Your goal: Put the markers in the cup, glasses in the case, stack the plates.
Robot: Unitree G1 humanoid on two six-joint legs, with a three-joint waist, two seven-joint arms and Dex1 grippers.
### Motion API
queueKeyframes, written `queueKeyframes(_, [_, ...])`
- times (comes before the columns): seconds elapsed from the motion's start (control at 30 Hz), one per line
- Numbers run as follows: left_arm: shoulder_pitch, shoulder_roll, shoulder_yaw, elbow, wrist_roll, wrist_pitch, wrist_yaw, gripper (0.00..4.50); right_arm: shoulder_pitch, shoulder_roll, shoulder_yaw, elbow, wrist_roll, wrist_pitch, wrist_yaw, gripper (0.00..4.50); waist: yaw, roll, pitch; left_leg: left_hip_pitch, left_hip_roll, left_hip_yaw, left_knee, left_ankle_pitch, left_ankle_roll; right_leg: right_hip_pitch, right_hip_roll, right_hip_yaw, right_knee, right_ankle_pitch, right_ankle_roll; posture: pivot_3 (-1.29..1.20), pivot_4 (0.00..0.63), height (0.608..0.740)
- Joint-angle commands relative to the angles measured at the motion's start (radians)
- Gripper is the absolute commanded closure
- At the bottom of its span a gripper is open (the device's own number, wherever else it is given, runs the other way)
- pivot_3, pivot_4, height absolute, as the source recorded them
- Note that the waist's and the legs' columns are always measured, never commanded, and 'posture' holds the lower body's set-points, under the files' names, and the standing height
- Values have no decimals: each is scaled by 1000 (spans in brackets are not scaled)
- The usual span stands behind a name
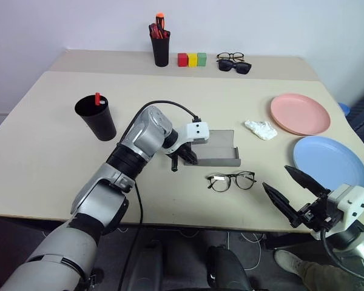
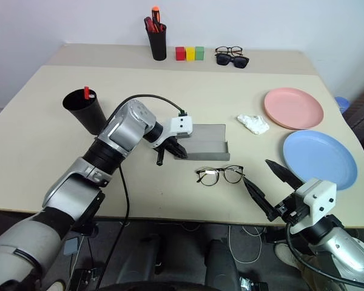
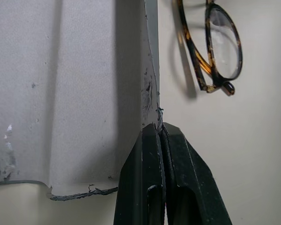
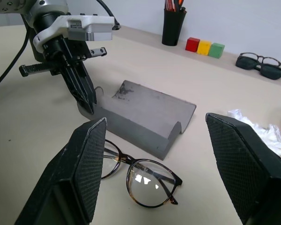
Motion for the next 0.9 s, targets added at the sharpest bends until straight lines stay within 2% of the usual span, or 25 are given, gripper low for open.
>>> queueKeyframes(0.03, [-30,9,-14,-20,-24,-15,12,3719,2,5,-6,-10,2,-26,3,1046,0,0,0,0,0,0,0,0,0,0,0,0,0,0,0,0,150,740])
queueKeyframes(0.27, [-17,10,-6,-79,-83,14,9,253,-30,-53,32,21,-83,-8,16,1046,-1,0,0,0,0,0,0,0,0,0,0,0,0,0,0,0,150,740])
queueKeyframes(0.43, [26,72,56,-233,-184,43,-5,253,-125,-116,112,80,-174,12,21,1046,-9,1,0,0,0,0,0,0,0,-1,0,0,0,0,0,0,150,740])
queueKeyframes(0.53, [79,102,137,-338,-279,53,16,253,-192,-142,166,137,-240,18,16,1046,-13,1,0,0,0,0,0,0,0,-1,0,0,1,0,0,0,150,740])
queueKeyframes(0.63, [197,95,284,-416,-371,-75,124,253,-255,-165,216,192,-276,7,41,1046,-23,1,0,0,0,0,1,0,0,0,0,0,1,0,0,0,150,740])
queueKeyframes(0.7, [304,177,294,-479,-403,-105,80,253,-311,-190,252,242,-283,-4,91,1046,-29,2,-1,0,0,0,1,0,0,0,0,0,1,0,0,0,150,740])
queueKeyframes(0.77, [380,237,301,-511,-460,-56,38,253,-365,-214,279,288,-272,-9,145,1046,-39,2,-1,1,0,0,0,0,0,-1,0,1,2,0,0,0,150,740])
queueKeyframes(0.9, [467,264,330,-543,-522,-3,105,253,-476,-255,319,382,-226,-12,276,1046,-29,2,0,1,0,0,4,0,0,-1,0,1,7,-1,-1,0,150,740])
